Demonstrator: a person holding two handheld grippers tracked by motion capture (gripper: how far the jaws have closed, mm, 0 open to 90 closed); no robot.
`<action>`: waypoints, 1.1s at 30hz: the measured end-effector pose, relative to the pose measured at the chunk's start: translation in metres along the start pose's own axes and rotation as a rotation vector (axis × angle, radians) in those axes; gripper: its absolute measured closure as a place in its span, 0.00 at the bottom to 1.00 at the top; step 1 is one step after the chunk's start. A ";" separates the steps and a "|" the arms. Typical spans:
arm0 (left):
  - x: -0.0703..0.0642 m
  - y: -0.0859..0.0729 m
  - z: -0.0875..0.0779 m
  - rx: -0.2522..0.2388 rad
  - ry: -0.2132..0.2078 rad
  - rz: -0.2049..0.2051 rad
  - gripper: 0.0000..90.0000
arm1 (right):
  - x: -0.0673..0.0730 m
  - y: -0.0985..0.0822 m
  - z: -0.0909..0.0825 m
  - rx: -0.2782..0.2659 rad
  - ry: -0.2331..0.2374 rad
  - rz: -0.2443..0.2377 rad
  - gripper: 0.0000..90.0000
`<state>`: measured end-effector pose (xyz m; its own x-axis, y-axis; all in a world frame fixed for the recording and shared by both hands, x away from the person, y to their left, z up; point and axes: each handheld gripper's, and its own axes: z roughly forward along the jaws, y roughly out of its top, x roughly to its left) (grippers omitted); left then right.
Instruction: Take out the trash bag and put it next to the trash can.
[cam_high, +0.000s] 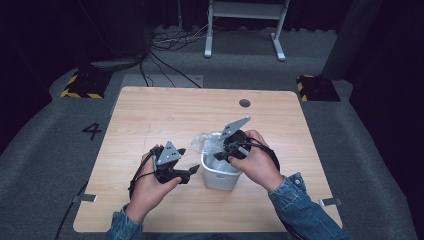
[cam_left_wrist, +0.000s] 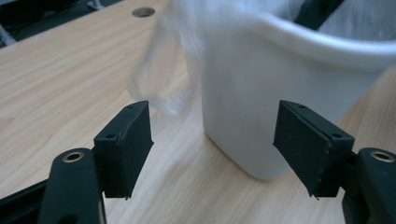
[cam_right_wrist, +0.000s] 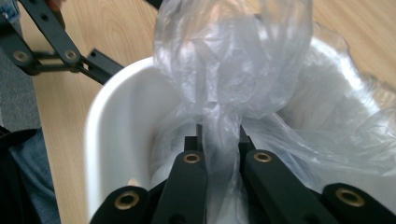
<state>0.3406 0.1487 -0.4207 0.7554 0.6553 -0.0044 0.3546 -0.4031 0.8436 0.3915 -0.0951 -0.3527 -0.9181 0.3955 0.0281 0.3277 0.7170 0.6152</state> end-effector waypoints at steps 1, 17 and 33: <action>0.001 -0.002 -0.001 0.000 0.001 -0.005 0.30 | 0.000 0.001 -0.002 -0.006 -0.002 -0.005 0.99; 0.006 -0.020 -0.012 0.029 0.032 -0.074 0.31 | 0.005 0.014 -0.038 -0.101 -0.039 -0.059 0.99; 0.020 -0.042 -0.024 0.085 0.098 -0.100 0.31 | 0.011 0.033 -0.082 -0.196 -0.099 -0.118 0.99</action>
<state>0.3275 0.1934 -0.4433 0.6581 0.7523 -0.0300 0.4735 -0.3826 0.7933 0.3744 -0.1137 -0.2676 -0.9181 0.3764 -0.1243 0.1607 0.6401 0.7513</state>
